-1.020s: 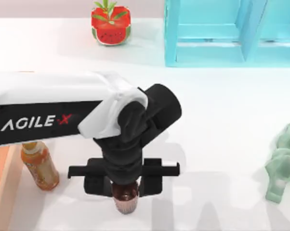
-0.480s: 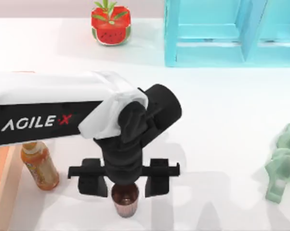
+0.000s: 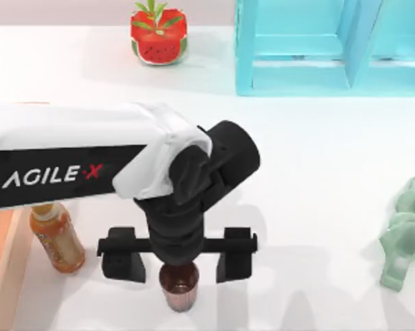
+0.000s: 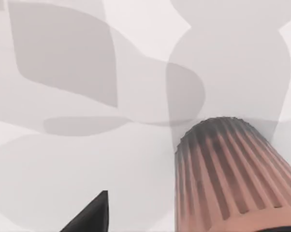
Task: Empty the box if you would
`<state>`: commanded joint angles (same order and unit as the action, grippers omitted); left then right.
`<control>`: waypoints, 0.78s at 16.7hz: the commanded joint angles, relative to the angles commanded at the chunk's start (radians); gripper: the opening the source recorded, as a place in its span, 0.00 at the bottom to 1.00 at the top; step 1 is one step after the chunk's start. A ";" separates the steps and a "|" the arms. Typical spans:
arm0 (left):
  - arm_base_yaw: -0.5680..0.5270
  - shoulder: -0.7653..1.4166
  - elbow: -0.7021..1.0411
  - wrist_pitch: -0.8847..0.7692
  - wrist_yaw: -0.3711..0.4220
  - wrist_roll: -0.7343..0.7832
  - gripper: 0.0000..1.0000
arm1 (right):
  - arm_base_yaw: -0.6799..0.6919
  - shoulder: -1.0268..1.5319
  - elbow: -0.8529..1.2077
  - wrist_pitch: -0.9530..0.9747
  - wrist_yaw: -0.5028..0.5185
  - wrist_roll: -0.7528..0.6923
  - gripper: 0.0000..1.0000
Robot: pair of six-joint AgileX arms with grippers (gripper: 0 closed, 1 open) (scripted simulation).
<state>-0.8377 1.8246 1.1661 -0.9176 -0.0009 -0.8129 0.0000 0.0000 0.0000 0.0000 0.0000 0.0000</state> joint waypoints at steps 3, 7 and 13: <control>-0.001 -0.001 0.015 -0.014 -0.001 -0.003 1.00 | 0.000 0.000 0.000 0.000 0.000 0.000 1.00; -0.009 -0.024 0.128 -0.152 -0.003 -0.003 1.00 | 0.000 0.000 0.000 0.000 0.000 0.000 1.00; -0.003 -0.075 0.294 -0.378 0.000 -0.007 1.00 | 0.000 0.000 0.000 0.000 0.000 0.000 1.00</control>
<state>-0.8406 1.7496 1.4600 -1.2955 -0.0007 -0.8202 0.0000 0.0000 0.0000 0.0000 0.0000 0.0000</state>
